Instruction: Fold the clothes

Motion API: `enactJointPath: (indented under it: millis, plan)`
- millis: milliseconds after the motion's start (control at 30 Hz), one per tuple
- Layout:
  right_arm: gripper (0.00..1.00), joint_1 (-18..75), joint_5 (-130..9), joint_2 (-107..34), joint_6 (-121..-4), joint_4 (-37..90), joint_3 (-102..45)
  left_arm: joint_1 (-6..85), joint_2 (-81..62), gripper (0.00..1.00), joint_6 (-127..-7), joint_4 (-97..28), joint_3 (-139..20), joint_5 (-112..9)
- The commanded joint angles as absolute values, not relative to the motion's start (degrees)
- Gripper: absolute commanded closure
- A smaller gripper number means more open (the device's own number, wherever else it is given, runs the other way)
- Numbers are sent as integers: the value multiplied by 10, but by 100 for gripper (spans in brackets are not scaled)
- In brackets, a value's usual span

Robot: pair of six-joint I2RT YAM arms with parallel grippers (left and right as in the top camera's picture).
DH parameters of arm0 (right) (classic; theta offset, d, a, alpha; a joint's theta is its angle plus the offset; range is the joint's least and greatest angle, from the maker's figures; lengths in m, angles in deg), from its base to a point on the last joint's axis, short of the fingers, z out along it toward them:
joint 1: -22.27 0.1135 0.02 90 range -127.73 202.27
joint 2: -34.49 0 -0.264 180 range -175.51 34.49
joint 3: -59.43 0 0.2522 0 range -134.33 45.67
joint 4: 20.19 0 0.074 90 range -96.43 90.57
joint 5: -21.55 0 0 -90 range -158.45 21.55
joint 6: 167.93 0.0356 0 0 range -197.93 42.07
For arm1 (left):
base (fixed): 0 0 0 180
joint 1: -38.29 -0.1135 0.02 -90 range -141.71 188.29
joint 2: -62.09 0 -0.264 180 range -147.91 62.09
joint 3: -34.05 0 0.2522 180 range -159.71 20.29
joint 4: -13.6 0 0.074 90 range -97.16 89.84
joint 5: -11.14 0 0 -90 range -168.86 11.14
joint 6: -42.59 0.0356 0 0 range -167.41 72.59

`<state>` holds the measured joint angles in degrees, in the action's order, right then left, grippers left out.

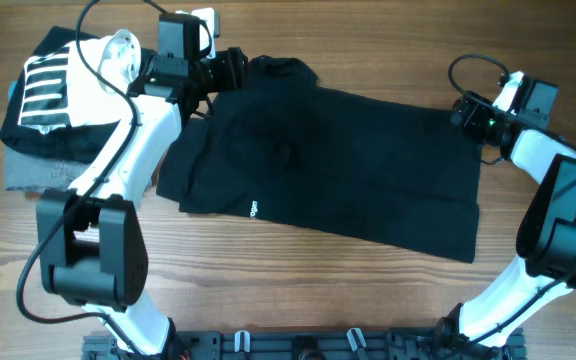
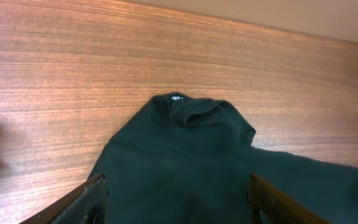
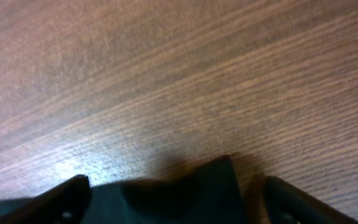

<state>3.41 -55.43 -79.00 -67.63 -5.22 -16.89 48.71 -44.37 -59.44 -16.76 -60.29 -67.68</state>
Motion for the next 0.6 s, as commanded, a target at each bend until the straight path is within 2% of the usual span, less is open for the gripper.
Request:
enactJointPath:
  millis: [0, 100, 167, 233, 267, 300, 367, 433, 567]
  plan:
    - [27, 37, -541, -822, -675, -29, -170, 498, -471, 28, -583, -125, -604, -667]
    - [65, 37, -541, -814, -675, -1, -170, 512, -497, 28, -583, -93, -604, -667]
    - [78, 36, -541, -800, -676, 23, -170, 519, -516, 28, -583, -72, -604, -667]
    - [84, 36, -541, -776, -692, 47, -170, 524, -536, 28, -583, -58, -604, -667]
    - [76, 36, -541, -763, -706, 50, -170, 524, -542, 28, -583, -55, -604, -667]
    - [47, 36, -541, -748, -722, 53, -170, 524, -548, 28, -583, -55, -604, -667]
    - [13, 36, -541, -727, -747, 60, -170, 524, -551, 28, -583, -55, -604, -667]
    - [0, 36, -553, -721, -763, 61, -170, 524, -551, 28, -583, -54, -604, -667]
    - [0, 36, -582, -731, -765, 69, -169, 524, -551, 28, -583, -67, -604, -667]
